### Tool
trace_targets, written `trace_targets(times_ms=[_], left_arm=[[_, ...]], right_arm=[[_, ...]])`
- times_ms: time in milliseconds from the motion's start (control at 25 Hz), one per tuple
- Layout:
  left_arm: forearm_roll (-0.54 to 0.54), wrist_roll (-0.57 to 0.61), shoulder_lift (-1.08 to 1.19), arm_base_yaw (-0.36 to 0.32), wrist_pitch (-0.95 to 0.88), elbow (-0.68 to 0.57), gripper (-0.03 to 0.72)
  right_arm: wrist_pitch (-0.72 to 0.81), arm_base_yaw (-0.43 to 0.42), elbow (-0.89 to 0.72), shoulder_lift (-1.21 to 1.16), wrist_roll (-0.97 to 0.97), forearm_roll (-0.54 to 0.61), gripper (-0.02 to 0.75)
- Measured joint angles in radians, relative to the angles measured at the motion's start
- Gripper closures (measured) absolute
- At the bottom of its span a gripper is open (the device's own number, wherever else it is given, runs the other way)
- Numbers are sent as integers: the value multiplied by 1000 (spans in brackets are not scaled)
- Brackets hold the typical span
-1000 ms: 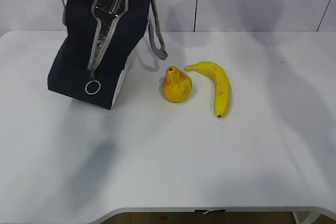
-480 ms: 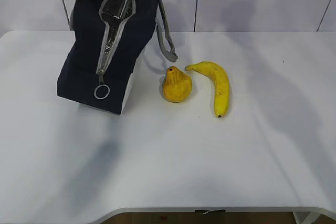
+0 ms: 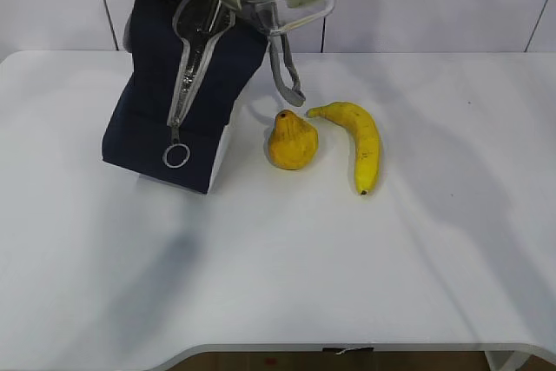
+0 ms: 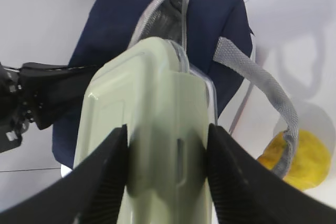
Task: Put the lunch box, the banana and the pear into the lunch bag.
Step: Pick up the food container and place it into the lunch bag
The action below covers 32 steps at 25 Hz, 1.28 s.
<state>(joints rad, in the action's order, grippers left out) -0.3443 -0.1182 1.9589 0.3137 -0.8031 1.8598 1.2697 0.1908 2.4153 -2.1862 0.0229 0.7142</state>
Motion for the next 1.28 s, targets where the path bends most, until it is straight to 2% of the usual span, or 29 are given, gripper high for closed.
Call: trace_targets(times_ms=[240, 560, 960, 1280], left_arm=[[4, 0, -20, 0, -4, 0, 685], [8, 0, -20, 25, 7, 0, 685], [-3, -23, -20, 37, 48, 0, 685], [-82, -31, -20, 37, 89, 0, 685]], right_arm=[[-18, 14, 2, -40, 13, -14, 363], [-95, 54, 2, -63, 70, -168, 363], [-260, 154, 2, -118, 78, -176, 363], [-371, 210, 2, -160, 87, -182, 363]])
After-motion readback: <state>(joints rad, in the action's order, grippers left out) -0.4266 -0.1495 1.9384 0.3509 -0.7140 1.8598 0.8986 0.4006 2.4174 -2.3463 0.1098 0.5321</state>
